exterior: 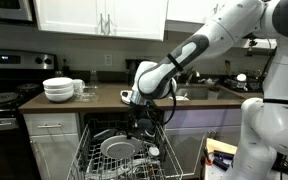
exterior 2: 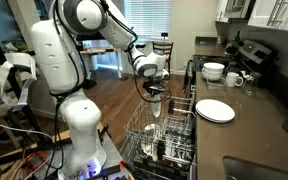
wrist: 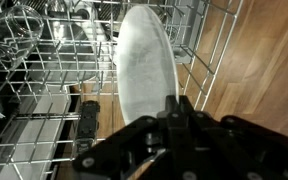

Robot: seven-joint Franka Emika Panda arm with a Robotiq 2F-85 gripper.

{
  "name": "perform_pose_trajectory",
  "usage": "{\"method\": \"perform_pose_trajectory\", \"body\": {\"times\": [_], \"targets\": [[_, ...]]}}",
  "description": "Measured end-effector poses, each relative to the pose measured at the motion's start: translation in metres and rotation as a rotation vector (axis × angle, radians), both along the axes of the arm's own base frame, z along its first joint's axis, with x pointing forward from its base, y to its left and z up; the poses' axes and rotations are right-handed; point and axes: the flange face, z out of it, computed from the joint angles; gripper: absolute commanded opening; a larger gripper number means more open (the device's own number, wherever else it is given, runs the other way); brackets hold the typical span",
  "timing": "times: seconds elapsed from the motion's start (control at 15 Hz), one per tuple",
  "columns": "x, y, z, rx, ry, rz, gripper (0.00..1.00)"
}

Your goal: Place one white plate from the countertop inside the dishwasher

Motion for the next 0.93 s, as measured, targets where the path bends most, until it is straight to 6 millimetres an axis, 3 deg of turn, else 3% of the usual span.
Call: {"method": "perform_pose_trajectory", "body": {"times": [0.47, 0.87, 0.93], "targets": [[0.005, 0.002, -0.009, 0.064, 0.067, -0.011, 0.02], [0.004, -0.002, -0.012, 0.014, 0.091, 0.061, 0.05], [0.005, -0.003, -0.011, 0.013, 0.089, 0.060, 0.02]]}}
